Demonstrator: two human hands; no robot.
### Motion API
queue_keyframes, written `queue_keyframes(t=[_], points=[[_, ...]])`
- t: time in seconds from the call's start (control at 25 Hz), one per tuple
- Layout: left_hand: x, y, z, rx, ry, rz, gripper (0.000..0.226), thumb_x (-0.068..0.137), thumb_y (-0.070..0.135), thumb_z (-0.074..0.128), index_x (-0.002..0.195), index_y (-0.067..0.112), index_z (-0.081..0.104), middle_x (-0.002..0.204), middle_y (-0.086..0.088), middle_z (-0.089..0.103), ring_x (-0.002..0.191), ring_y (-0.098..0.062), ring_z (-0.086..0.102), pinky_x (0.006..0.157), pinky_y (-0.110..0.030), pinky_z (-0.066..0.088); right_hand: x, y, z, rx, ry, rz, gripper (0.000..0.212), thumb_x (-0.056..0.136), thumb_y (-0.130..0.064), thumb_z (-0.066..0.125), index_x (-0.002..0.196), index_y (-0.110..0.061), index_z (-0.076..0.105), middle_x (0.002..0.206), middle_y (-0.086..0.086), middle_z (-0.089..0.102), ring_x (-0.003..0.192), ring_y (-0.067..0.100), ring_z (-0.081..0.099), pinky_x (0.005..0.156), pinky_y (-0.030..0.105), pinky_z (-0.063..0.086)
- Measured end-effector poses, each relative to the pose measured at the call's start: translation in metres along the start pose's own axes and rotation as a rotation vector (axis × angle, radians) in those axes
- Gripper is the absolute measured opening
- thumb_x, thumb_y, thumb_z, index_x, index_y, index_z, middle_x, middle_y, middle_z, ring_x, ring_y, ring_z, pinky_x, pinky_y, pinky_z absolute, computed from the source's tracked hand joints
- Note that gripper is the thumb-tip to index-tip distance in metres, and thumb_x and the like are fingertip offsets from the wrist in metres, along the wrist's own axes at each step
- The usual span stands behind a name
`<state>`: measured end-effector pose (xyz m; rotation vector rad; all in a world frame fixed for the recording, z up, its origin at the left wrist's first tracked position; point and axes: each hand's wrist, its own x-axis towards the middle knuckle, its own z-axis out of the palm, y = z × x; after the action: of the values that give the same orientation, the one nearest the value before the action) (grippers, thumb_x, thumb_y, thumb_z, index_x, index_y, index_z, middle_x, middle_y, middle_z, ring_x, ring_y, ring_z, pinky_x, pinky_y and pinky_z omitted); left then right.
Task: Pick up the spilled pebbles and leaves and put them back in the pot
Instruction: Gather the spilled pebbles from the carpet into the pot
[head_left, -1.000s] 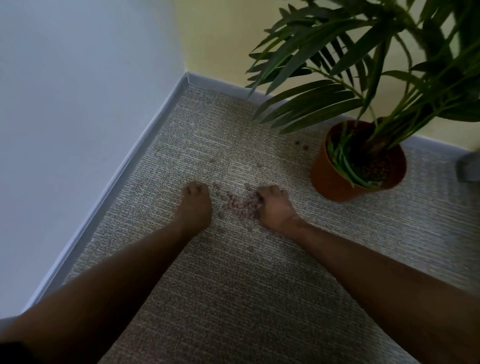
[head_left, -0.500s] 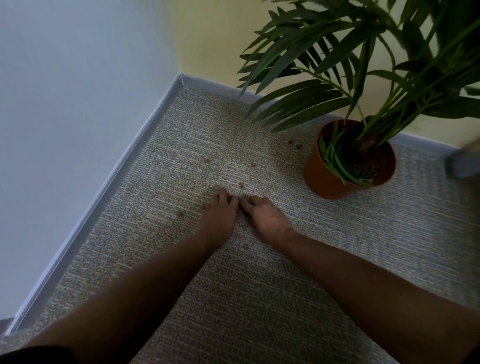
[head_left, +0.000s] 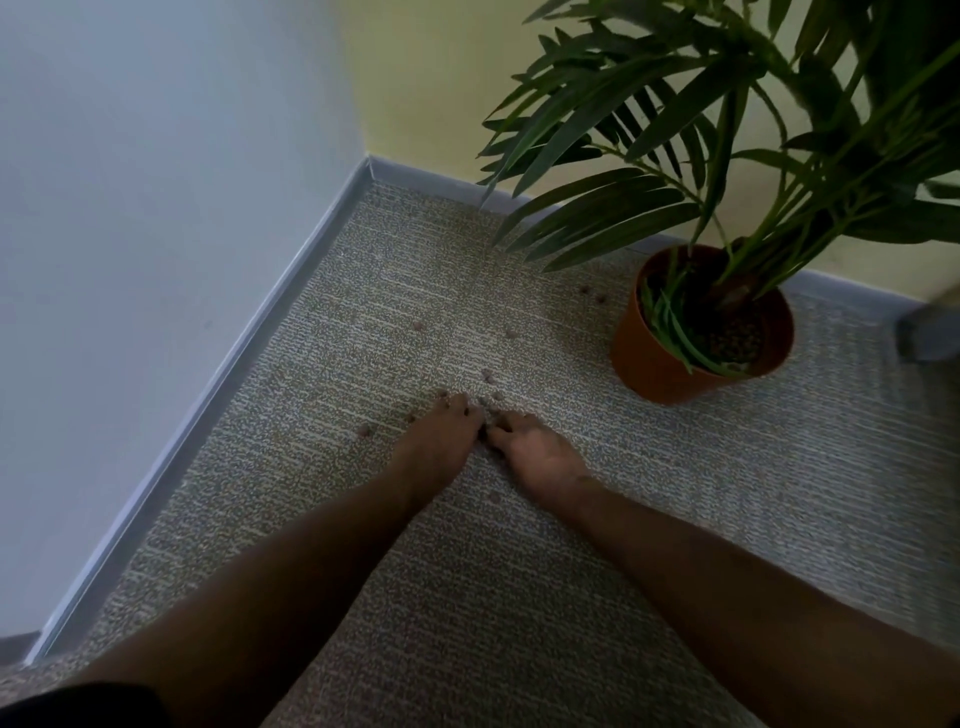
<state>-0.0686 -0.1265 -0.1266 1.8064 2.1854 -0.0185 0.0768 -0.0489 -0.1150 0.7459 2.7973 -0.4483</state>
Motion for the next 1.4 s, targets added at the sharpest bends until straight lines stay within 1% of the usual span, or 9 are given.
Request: queue_keyframes(t=[0.28, 0.52, 0.72, 0.8, 0.92, 1.0, 1.12, 1.28, 1.4], points=[[0.002, 0.004, -0.002, -0.132, 0.066, -0.094, 0.021, 0.094, 0.01, 0.04, 0.107, 0.012, 0.056, 0.117, -0.015, 0.053, 0.098, -0.033, 0.064, 0.081, -0.041, 0.051, 0.006, 0.003, -0.004, 0.029, 0.028, 0.051, 0.026, 0.096, -0.023, 0.048, 0.12, -0.021, 0.059, 0.114, 0.012, 0.056, 0.105, 0.031, 0.057, 0.083, 0.037, 0.049], [0.008, 0.007, 0.0, -0.246, 0.136, -0.162, 0.016, 0.09, 0.01, 0.049, 0.103, 0.009, 0.059, 0.11, -0.015, 0.057, 0.088, -0.031, 0.064, 0.076, -0.038, 0.051, 0.01, 0.008, -0.015, 0.481, 0.231, 0.243, 0.014, 0.076, -0.001, 0.06, 0.078, -0.014, 0.065, 0.081, 0.006, 0.067, 0.076, 0.024, 0.062, 0.07, 0.03, 0.049], [0.017, 0.019, -0.013, -0.367, 0.214, -0.182, 0.013, 0.085, 0.011, 0.058, 0.094, 0.006, 0.066, 0.097, -0.016, 0.066, 0.096, -0.029, 0.06, 0.083, -0.034, 0.045, 0.0, 0.018, -0.029, 0.672, 0.373, 0.346, 0.011, 0.077, 0.0, 0.065, 0.081, -0.01, 0.07, 0.079, 0.004, 0.07, 0.072, 0.016, 0.062, 0.07, 0.022, 0.048], [0.021, 0.03, -0.022, -0.496, 0.231, -0.26, 0.014, 0.084, 0.011, 0.063, 0.093, 0.003, 0.069, 0.097, -0.016, 0.07, 0.098, -0.029, 0.063, 0.087, -0.033, 0.047, -0.004, 0.019, -0.035, 0.758, 0.376, 0.417, 0.009, 0.078, -0.003, 0.069, 0.083, -0.01, 0.07, 0.076, 0.001, 0.068, 0.066, 0.011, 0.061, 0.066, 0.018, 0.047], [0.029, 0.051, -0.044, -0.883, 0.15, -0.447, 0.013, 0.083, 0.011, 0.067, 0.093, 0.003, 0.07, 0.095, -0.016, 0.074, 0.091, -0.029, 0.072, 0.089, -0.038, 0.056, -0.011, 0.019, -0.048, 1.035, 0.351, 0.533, 0.012, 0.081, 0.0, 0.068, 0.082, -0.012, 0.067, 0.066, 0.001, 0.065, 0.054, 0.014, 0.063, 0.05, 0.018, 0.049], [0.032, 0.064, -0.061, -1.148, 0.084, -0.475, 0.004, 0.086, 0.008, 0.066, 0.088, 0.005, 0.067, 0.092, -0.019, 0.074, 0.08, -0.027, 0.074, 0.084, -0.04, 0.06, -0.017, 0.026, -0.063, 1.197, 0.371, 0.567, 0.014, 0.082, 0.001, 0.069, 0.079, -0.012, 0.065, 0.063, 0.001, 0.065, 0.052, 0.015, 0.062, 0.052, 0.023, 0.053], [0.034, 0.088, -0.087, -1.387, -0.006, -0.401, 0.004, 0.092, 0.0, 0.058, 0.092, 0.003, 0.062, 0.083, -0.011, 0.07, 0.057, -0.009, 0.071, 0.069, -0.026, 0.06, -0.035, 0.046, -0.088, 1.312, 0.382, 0.482, 0.013, 0.083, 0.001, 0.071, 0.081, -0.01, 0.064, 0.07, 0.004, 0.07, 0.057, 0.013, 0.066, 0.058, 0.025, 0.058], [0.057, 0.129, -0.114, -1.492, -0.035, -0.283, 0.007, 0.095, 0.001, 0.055, 0.094, 0.003, 0.062, 0.094, -0.013, 0.07, 0.077, -0.024, 0.074, 0.087, -0.04, 0.059, -0.056, 0.078, -0.122, 1.314, 0.485, 0.469, 0.01, 0.084, 0.002, 0.07, 0.087, -0.005, 0.065, 0.088, 0.015, 0.071, 0.074, 0.02, 0.072, 0.063, 0.028, 0.06], [0.087, 0.155, -0.131, -1.513, -0.031, -0.208, 0.013, 0.095, 0.002, 0.055, 0.107, 0.001, 0.062, 0.109, -0.019, 0.067, 0.097, -0.033, 0.07, 0.093, -0.046, 0.056, -0.067, 0.104, -0.151, 1.359, 0.597, 0.455, 0.009, 0.086, 0.007, 0.066, 0.088, -0.001, 0.063, 0.084, 0.014, 0.071, 0.067, 0.018, 0.074, 0.056, 0.023, 0.057]])
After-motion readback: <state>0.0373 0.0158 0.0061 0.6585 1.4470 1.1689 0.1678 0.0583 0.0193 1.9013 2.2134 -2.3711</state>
